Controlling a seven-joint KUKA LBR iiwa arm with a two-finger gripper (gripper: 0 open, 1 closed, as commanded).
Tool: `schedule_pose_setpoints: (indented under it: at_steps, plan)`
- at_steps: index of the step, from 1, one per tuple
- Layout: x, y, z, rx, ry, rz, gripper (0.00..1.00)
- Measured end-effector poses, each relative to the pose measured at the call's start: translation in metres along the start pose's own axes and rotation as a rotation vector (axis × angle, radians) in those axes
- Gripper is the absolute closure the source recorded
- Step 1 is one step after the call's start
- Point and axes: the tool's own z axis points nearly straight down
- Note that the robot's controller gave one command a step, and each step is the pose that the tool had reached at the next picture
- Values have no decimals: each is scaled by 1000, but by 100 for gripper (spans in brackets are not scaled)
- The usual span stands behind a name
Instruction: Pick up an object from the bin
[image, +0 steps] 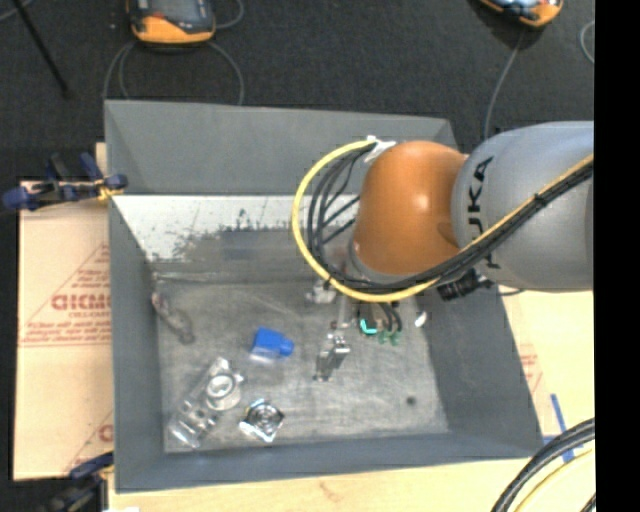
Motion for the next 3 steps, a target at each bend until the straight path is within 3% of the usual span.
schedule_pose_setpoints:
  at_steps: [1, 2, 3]
  plan:
    - [-4, 38, 100, 1, -5, -54, 0]
    - [-5, 37, 96, -1, -9, -48, 100]
    - [-6, 29, -30, -2, -15, -37, 100]
